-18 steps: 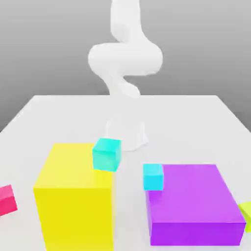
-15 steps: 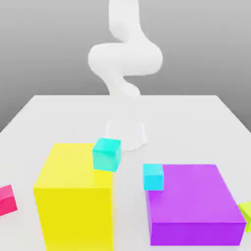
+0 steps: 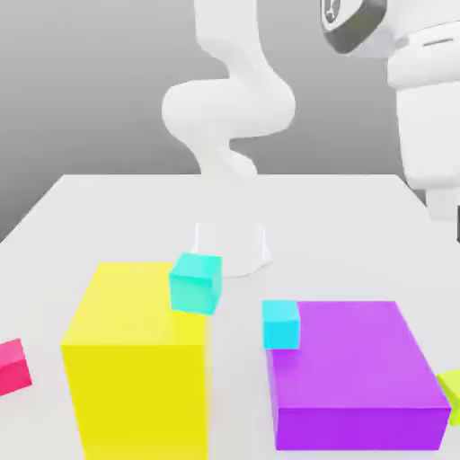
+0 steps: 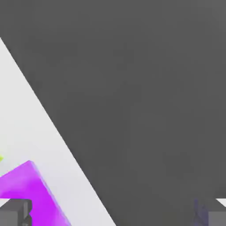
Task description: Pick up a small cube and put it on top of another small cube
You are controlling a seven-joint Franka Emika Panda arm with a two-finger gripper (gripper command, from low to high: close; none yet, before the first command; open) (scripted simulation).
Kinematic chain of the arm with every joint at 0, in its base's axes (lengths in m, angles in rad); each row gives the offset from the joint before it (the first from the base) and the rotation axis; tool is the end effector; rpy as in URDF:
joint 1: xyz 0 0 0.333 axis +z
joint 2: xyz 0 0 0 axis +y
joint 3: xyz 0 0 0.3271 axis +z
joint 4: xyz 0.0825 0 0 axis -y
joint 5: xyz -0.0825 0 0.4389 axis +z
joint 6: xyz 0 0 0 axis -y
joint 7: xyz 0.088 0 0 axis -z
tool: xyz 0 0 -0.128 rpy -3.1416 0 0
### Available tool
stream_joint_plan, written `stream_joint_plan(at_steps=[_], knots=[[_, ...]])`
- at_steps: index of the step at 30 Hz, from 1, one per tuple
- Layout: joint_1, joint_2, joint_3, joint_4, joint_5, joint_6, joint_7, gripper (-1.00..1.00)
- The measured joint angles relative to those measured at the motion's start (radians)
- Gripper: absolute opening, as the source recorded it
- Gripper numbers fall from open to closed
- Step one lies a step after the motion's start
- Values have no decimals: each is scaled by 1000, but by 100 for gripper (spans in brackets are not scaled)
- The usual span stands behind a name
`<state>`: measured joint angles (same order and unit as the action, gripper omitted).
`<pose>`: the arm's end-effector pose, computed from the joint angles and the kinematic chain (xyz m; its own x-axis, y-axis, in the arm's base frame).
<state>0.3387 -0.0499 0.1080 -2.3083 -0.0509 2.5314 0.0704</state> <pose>0.5203 0.2492 0.3493 0.8796 0.3910 0.2708 0.3995 -0.9164 0.0257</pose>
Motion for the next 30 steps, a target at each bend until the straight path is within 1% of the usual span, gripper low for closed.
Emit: stream_joint_plan(at_steps=[2, 6, 10, 14, 15, 22, 26, 30], knots=[[38, 73, 15, -1, -10, 22, -67, 0], [68, 219, 50, -2, -39, 66, -195, 0], [101, 368, 92, -2, -88, 110, -305, 0], [139, 513, 62, 23, -143, 207, -297, 0], [149, 546, 50, 30, -153, 231, -290, -100], [150, 552, 49, 31, -156, 234, -289, -100], [122, 432, 87, 4, -109, 141, -324, -100], [81, 286, 63, -72, -96, 76, -336, -100]])
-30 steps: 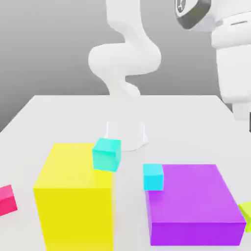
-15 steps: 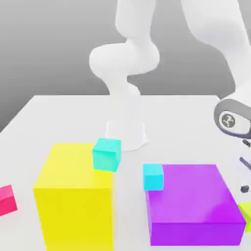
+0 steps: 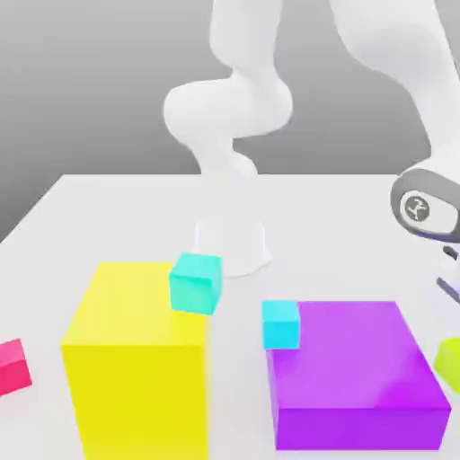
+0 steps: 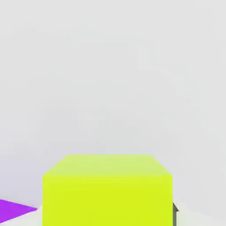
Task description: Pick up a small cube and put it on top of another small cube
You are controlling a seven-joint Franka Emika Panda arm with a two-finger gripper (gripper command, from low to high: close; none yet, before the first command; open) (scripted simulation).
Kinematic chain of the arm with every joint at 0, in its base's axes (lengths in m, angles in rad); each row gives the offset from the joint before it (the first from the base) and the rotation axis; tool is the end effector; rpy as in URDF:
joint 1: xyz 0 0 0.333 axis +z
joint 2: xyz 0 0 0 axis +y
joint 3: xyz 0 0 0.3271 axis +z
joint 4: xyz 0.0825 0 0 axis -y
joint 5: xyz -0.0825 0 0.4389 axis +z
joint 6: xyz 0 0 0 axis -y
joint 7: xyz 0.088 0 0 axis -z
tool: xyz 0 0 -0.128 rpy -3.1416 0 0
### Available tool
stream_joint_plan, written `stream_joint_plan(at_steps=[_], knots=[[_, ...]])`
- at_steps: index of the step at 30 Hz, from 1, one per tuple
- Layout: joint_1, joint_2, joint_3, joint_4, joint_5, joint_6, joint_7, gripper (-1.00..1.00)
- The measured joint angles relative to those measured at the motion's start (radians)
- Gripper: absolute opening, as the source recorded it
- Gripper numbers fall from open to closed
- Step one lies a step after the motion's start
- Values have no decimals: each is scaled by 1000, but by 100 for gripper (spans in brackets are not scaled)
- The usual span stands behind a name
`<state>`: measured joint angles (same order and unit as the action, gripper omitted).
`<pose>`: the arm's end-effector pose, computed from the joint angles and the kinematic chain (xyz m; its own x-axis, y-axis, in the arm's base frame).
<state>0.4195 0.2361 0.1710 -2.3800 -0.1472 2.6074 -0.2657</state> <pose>0.4418 0.3030 0.1666 0.5584 0.8295 -0.0139 0.8294 -0.5578 0.0320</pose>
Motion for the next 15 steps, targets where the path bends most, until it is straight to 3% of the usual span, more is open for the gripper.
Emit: stream_joint_plan(at_steps=[15], knots=[[-167, -540, -150, -336, 99, -191, -89, -100]])
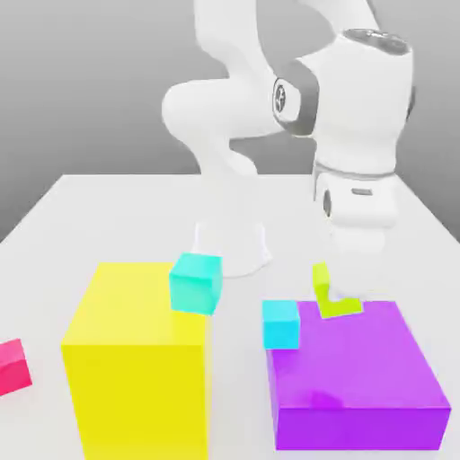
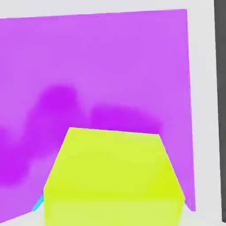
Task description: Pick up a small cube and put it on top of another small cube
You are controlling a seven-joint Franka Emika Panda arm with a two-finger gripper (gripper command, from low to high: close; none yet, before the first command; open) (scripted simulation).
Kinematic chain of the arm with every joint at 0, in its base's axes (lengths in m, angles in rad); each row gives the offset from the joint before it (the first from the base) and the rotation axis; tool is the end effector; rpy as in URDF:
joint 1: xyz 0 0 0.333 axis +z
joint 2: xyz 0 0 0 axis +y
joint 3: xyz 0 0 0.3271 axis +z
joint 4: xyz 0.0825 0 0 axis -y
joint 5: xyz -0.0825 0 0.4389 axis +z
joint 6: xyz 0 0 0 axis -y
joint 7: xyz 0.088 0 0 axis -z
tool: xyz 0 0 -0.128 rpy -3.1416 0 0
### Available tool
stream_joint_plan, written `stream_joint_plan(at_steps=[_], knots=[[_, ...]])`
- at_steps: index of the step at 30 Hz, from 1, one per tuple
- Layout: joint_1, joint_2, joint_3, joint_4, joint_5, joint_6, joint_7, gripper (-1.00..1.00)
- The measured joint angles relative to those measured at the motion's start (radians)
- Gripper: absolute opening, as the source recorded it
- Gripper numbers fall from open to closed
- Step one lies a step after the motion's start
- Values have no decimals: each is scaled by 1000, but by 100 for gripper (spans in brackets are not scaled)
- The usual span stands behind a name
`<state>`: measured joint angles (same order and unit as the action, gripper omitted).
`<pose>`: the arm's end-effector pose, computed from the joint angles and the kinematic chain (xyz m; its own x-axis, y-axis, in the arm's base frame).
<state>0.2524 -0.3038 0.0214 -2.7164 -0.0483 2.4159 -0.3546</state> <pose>0.4079 0.1128 0.2697 0.7879 0.6157 -0.0111 0.6156 -0.7872 0.0370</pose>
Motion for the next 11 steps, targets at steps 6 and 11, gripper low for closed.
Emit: stream_joint_plan(at_steps=[6, 11], knots=[[-21, -38, -49, -102, 37, 58, -31, -100], [-23, 50, -51, -128, 37, 173, -32, 100]])
